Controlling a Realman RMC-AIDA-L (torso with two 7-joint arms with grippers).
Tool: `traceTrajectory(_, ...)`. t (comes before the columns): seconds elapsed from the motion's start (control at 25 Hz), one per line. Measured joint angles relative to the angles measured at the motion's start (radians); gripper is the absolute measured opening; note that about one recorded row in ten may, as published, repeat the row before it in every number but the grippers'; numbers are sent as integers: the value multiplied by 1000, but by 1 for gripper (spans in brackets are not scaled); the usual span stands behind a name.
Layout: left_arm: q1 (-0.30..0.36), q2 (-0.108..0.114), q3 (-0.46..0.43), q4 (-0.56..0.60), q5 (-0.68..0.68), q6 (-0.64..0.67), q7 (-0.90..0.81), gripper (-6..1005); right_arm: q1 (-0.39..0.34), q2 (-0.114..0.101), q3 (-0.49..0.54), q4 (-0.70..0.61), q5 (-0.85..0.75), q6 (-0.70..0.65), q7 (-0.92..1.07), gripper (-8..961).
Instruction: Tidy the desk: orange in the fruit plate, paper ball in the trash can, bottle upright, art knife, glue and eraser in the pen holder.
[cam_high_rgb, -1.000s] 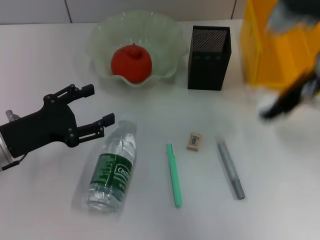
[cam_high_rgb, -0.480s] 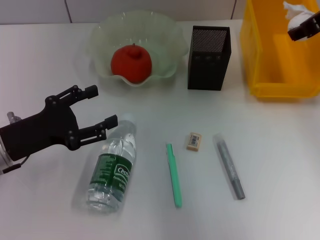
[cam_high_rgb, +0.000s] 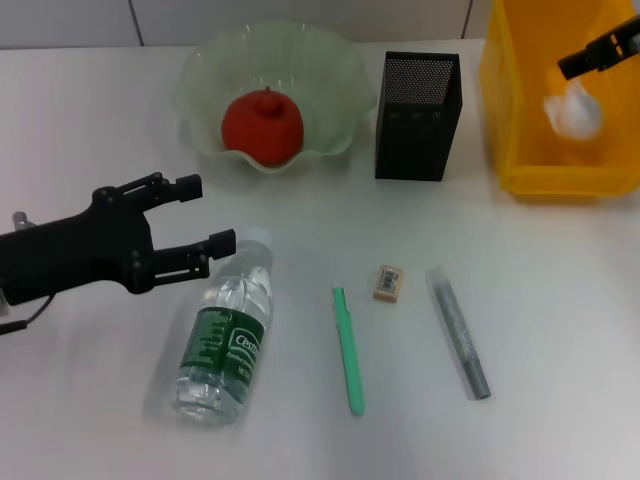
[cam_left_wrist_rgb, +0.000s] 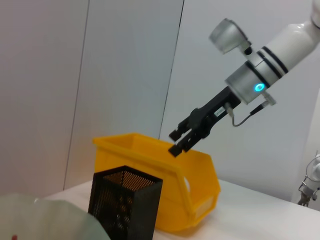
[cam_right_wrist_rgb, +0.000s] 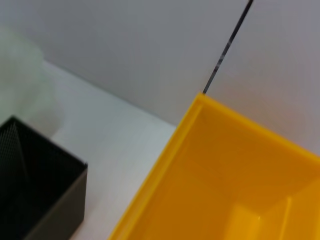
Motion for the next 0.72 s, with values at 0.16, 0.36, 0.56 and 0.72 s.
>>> traceTrajectory(0.16,16,-2,19,75,-3,-9,-94,859,-68,9,20,-105,109,-15,-38,790)
traceTrajectory(0.36,84,-1,124,299,4,-108,-399,860,-289,11,12,-241,553,-91,-309,811)
traceTrajectory(0.56,186,6,335,603,105,-273,-710,860,-496,15,-13,-181,930,-156,-680,812)
traceTrajectory(0.72,206,4,542,878,396,-331,-1123,860,-591,15,-15,-13,1092,-191,-975,813)
